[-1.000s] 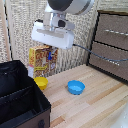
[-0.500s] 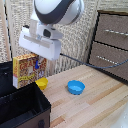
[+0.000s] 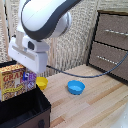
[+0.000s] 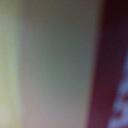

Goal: Position your gripper near the granola bar, please. Lightly grip the granola bar with your gripping tool. Relocate your gripper along with the granola bar toward the leading division of the caddy with caution. Gently release the granola bar into the leading division of the caddy.

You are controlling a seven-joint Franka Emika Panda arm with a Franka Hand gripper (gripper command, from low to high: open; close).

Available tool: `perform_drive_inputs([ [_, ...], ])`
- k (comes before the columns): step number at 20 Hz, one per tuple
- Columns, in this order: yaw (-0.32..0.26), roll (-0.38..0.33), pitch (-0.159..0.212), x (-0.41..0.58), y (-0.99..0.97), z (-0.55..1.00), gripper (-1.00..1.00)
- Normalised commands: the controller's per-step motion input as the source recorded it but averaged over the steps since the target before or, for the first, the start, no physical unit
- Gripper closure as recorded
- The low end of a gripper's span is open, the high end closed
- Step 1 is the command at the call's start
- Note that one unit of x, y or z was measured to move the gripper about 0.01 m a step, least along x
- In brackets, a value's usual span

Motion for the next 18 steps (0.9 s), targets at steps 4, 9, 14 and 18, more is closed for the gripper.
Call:
perform_drive_inputs([
  [4,-0.223,-0.120,0.102,-0.166,0.51,-0.30,1.00],
  [9,-0.207,-0.176,0.072,-0.163,0.51,-0.40,-1.00],
  [14,-0.075,-0.028,-0.001,0.079,-0.02,0.19,-1.00],
  [18,-0.018,0.000,0.000,0.162,-0.23,0.56,-1.00],
])
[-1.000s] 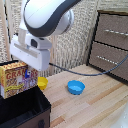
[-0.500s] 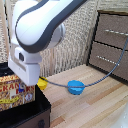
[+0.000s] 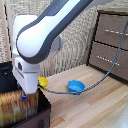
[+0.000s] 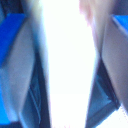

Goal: Position your gripper near the granola bar, please. Lightly grip the granola bar with your gripping tool. Relocate your gripper along with the granola bar toward the leading division of the caddy with caution. Gently release the granola bar into the leading division of the caddy.

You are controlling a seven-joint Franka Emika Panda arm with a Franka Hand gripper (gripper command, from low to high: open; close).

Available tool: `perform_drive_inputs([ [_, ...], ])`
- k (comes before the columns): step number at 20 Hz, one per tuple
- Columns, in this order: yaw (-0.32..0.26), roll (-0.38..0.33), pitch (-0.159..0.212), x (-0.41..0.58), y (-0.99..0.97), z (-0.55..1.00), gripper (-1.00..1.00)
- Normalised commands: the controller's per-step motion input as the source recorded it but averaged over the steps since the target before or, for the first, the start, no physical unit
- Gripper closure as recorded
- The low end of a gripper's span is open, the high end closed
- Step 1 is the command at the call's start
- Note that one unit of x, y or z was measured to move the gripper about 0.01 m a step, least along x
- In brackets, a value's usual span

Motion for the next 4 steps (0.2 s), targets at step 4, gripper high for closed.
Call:
perform_drive_inputs([
  [4,0.005,0.013,0.008,0.116,-0.35,0.43,-1.00],
])
